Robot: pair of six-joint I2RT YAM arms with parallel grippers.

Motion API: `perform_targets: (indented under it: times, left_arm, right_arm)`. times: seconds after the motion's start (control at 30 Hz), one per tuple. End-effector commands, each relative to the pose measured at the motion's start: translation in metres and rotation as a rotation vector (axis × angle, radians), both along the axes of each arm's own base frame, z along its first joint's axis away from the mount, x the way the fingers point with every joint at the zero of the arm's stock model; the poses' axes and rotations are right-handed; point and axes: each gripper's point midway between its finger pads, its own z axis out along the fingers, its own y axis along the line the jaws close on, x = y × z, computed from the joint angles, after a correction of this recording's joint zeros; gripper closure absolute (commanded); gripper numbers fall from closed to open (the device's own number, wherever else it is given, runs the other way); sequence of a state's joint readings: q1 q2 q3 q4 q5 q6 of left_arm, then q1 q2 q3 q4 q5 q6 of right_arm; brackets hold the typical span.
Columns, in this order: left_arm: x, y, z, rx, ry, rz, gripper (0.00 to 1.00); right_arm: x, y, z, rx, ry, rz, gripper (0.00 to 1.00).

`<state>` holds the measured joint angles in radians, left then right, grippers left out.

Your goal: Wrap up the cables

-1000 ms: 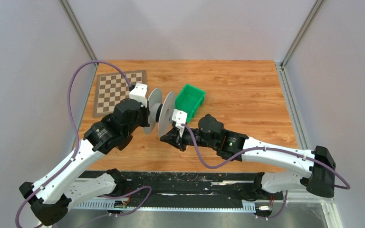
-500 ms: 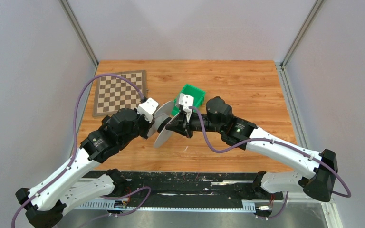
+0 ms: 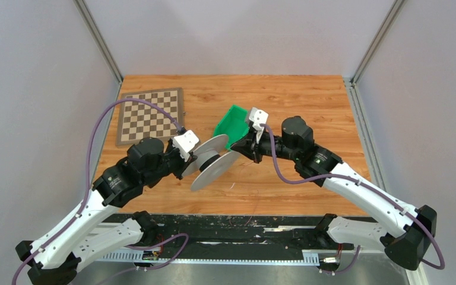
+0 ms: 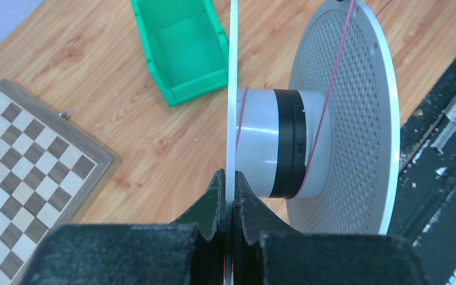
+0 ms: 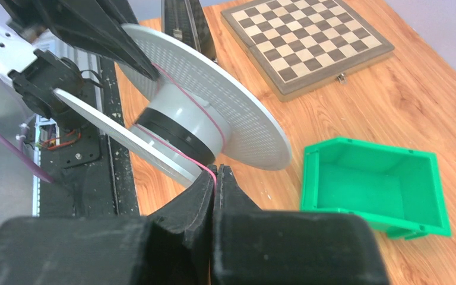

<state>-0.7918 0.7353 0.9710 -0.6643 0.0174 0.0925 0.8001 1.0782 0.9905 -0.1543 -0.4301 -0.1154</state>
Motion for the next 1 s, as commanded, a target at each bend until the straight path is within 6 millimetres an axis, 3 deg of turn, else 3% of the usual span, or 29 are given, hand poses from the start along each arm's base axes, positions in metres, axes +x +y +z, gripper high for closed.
perform_targets:
  times: [0.0,0.17,0.47,0.73,0.87,0.97]
  left_arm:
    - [-0.011,-0.008,0.043,-0.108,-0.05,-0.058,1.0]
    - [-0.021,-0.007,0.072,-0.239,-0.016,-0.034,1.0]
    - [-0.043,-0.002,0.119,-0.438,0.009,-0.031,1.0]
    - [-0.048,0.004,0.156,-0.687,0.073,0.048,1.0]
    - [-0.048,0.004,0.169,-0.776,0.076,0.06,1.0]
    - [-0.043,0.009,0.174,-0.803,0.068,0.096,1.0]
  right_arm:
    - [0.001,-0.017,0.004,0.011,-0.062,-0.02,1.0]
    - [0.004,-0.027,-0.014,-0.01,-0.035,-0.047,1.0]
    - [-0.016,-0.025,-0.028,0.016,0.015,0.029,0.95]
    - [-0.084,-0.018,-0.022,0.25,0.001,0.35,0.85]
    - [-0.078,-0.017,-0.02,0.332,-0.026,0.284,0.77]
    - [-0.071,-0.012,-0.031,0.33,-0.026,0.245,0.63]
